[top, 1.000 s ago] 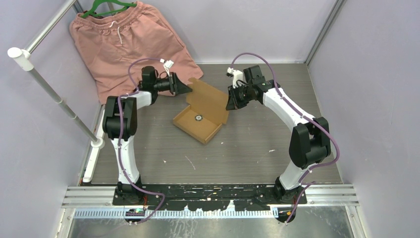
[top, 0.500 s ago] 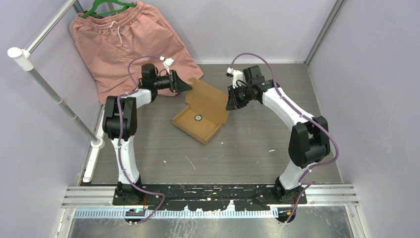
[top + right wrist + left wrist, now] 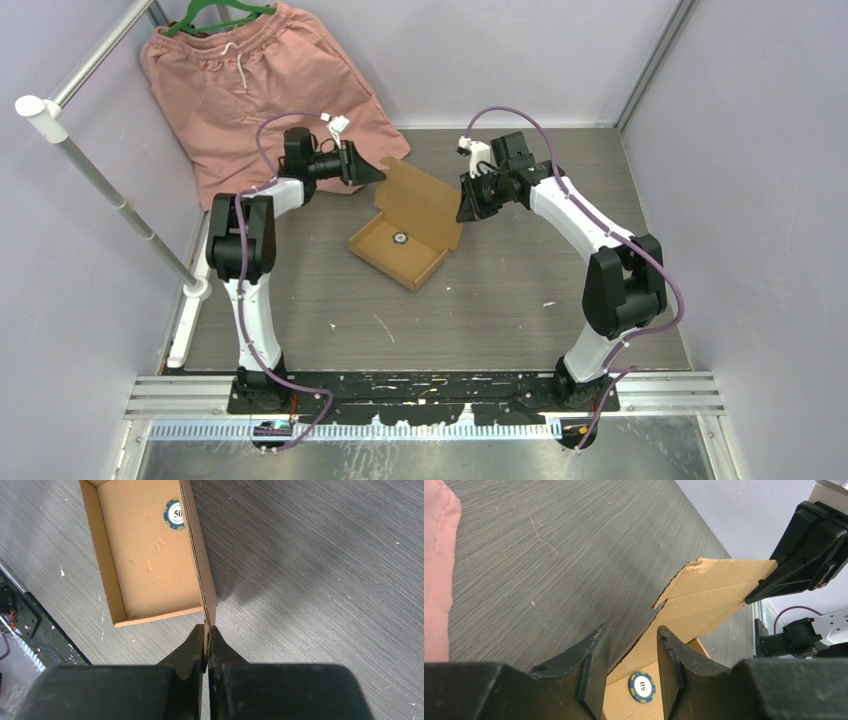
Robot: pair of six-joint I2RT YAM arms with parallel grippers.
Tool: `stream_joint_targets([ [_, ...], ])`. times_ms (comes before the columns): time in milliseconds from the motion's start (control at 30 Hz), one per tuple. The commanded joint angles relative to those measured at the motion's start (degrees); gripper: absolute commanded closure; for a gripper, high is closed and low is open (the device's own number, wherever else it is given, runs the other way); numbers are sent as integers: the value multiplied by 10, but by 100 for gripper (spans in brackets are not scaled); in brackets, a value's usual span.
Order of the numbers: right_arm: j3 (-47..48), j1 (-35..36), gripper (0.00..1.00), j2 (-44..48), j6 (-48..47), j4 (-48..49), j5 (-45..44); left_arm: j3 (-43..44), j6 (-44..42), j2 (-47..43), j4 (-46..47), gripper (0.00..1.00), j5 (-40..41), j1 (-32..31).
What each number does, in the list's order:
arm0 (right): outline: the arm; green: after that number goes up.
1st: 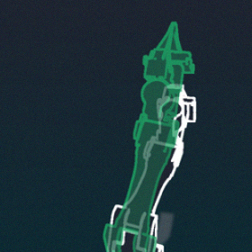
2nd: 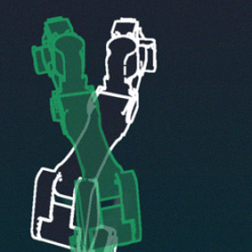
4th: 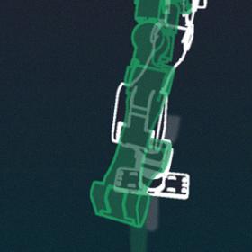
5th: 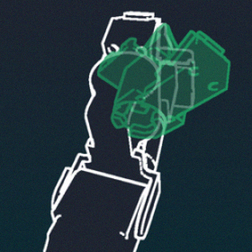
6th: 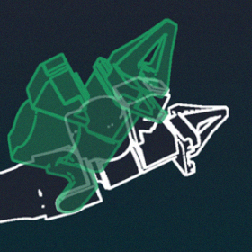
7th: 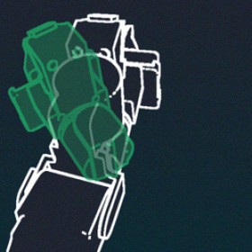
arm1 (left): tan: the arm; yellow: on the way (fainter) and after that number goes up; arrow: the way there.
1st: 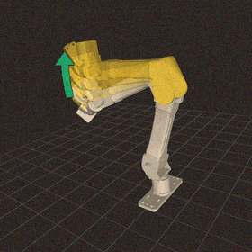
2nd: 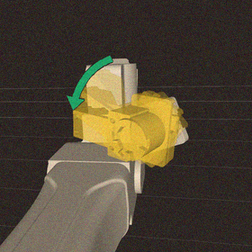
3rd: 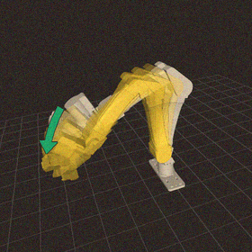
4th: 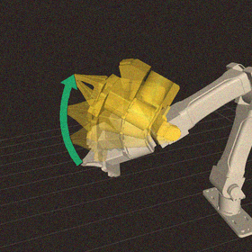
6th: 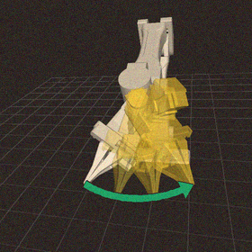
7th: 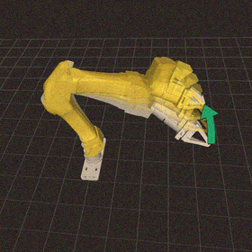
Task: Fold the paper box
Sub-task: Close the paper box at the center of the board.
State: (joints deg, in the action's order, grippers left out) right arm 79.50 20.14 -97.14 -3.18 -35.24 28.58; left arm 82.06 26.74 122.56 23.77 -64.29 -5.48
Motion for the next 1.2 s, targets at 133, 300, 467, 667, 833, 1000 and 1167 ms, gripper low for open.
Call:
stream_joint_targets([
  [133,31,2,99,-3,-8,5,-2,27,-3,-19,8,58,5,8],
  [300,33,2,99,-4,-8,3,-2,29,1,-18,11,61,2,8],
  [467,31,2,99,-3,-7,5,-8,28,2,-19,12,70,1,8],
  [667,34,2,99,-3,-4,6,-21,18,-3,-30,9,72,8,8],
  [833,37,2,99,-2,-1,5,-29,9,-18,-44,-8,72,17,7],
  [1000,36,2,95,4,4,7,-48,-7,-34,-67,-23,72,32,6],
  [1167,29,2,91,14,12,15,-63,-30,-48,-91,-34,73,47,3],
])
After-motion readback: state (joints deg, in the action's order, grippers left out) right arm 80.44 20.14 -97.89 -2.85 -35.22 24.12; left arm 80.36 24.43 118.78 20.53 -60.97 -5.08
